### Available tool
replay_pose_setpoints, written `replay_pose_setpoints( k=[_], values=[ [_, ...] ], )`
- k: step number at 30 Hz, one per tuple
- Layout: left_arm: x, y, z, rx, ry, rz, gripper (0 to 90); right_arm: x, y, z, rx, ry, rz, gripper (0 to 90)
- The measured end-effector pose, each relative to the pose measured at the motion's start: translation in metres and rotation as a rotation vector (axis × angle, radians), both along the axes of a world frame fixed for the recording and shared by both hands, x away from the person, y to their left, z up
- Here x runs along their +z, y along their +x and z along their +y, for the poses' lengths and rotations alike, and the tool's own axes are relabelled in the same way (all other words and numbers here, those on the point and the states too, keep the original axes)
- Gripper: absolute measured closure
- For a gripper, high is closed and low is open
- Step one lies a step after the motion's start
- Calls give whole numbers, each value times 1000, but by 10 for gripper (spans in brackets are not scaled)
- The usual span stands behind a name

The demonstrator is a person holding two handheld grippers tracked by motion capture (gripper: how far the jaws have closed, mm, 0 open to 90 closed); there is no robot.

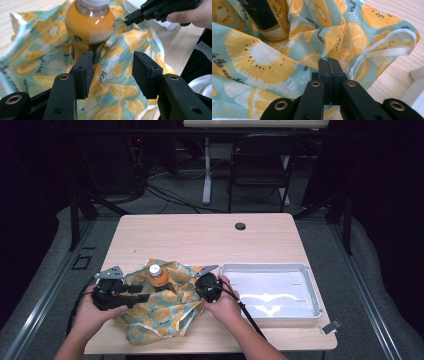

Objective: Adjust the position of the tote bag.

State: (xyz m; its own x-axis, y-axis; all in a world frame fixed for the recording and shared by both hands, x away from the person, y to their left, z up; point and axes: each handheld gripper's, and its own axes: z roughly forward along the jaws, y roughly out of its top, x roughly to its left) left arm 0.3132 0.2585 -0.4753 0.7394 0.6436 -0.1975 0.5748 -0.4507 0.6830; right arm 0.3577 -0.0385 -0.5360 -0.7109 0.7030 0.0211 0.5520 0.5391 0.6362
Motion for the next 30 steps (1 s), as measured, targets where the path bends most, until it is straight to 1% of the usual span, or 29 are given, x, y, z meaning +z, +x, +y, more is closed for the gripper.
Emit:
replay_pose_setpoints(
  k=[3, 4, 5, 7, 8, 9, 10, 11, 12, 15, 16, 18, 21, 24, 25, 30],
  values=[
    [-7, -1, -4, -7, 9, 7, 512, 0, 0, 0, -2, 3, 2, 900],
    [-8, -1, -5, -8, 5, 4, 512, 0, 0, 0, -2, 4, 2, 900],
    [-10, -1, -6, -8, -11, 6, 512, 0, 0, 0, -4, 6, 1, 900],
    [-13, 0, -9, -8, -28, 14, 517, 0, 0, 0, -1, 4, -1, 900],
    [-14, 1, -10, -9, -11, 13, 531, 0, 0, 0, -3, 7, -2, 900],
    [-14, 1, -11, -14, 16, 3, 554, 0, 0, 0, 0, 7, -1, 900],
    [-15, 0, -13, -8, 31, 0, 590, 0, -1, 1, -6, 10, -5, 900],
    [-16, -1, -13, -28, 51, -4, 673, 0, -1, 1, -2, 10, -4, 900],
    [-17, -3, -14, -41, 57, -2, 753, 0, -1, 0, -3, 9, -4, 900],
    [-21, -8, -16, -54, 72, 12, 881, 0, -1, 0, -2, 4, 2, 900],
    [-22, -9, -17, -57, 76, 19, 897, -1, -1, 0, -9, 12, -2, 900],
    [-25, -12, -17, -70, 76, 37, 900, -1, 0, 0, -7, 11, -4, 900],
    [-28, -16, -16, -85, 89, 47, 900, 0, 0, 0, -10, 12, -5, 900],
    [-32, -20, -15, -93, 79, 61, 900, 0, 0, -1, -13, 11, -7, 900],
    [-33, -22, -14, -100, 80, 63, 900, 0, 0, 0, -21, 15, -11, 900],
    [-41, -27, -13, -110, 77, 91, 900, -1, 0, -1, -17, 6, -13, 900]
  ],
)
